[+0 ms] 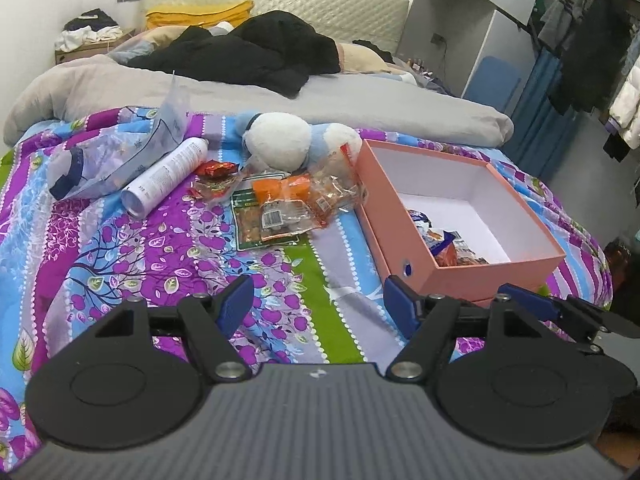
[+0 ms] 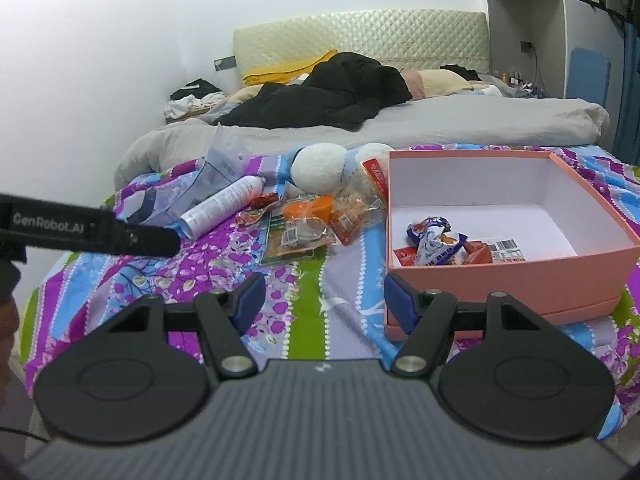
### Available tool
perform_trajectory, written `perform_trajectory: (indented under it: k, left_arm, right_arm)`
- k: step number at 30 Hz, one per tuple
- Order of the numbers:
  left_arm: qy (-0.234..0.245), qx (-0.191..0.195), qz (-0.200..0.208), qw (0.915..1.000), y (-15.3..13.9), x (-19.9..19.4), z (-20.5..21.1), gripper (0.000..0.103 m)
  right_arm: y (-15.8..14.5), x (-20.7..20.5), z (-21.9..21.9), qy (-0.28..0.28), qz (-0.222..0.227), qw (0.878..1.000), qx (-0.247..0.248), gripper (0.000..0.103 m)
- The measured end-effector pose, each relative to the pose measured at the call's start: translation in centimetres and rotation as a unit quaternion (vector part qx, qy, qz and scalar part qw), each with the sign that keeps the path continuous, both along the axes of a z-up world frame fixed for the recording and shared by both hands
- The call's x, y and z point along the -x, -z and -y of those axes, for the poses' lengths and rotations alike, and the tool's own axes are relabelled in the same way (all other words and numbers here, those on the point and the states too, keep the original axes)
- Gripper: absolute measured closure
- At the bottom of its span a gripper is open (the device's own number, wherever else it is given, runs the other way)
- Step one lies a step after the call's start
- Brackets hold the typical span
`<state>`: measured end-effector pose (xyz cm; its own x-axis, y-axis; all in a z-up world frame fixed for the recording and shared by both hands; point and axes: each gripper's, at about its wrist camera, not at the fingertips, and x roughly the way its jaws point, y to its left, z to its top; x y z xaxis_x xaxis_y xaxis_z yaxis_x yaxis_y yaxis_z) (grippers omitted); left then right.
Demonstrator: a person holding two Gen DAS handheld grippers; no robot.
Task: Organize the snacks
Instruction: 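Withdraw both tools from the pink box, then reach the left tool to the brown tofu-strip packet while the right tool reaches the orange bread packet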
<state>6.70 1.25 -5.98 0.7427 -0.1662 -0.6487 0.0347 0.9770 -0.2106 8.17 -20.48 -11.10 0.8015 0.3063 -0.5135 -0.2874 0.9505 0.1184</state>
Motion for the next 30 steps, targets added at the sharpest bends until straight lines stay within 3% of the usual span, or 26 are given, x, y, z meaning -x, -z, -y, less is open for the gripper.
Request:
perform_trajectory:
  k: [21, 30]
  left_arm:
    - [-0.024, 0.011, -0.023, 0.9994, 3.1, -6.8, -3.3, 0.027]
    - [-0.035, -0.005, -0.045, 0.9983, 5.4, -10.0, -5.0, 0.027]
  right_arm:
    - [2.1, -5.5, -3.1, -0.009, -0.004, 1.0, 0.022, 0.035]
    - [3.1, -8.3, -4.7, -0.012, -0.01, 1.0, 0.02, 0.036]
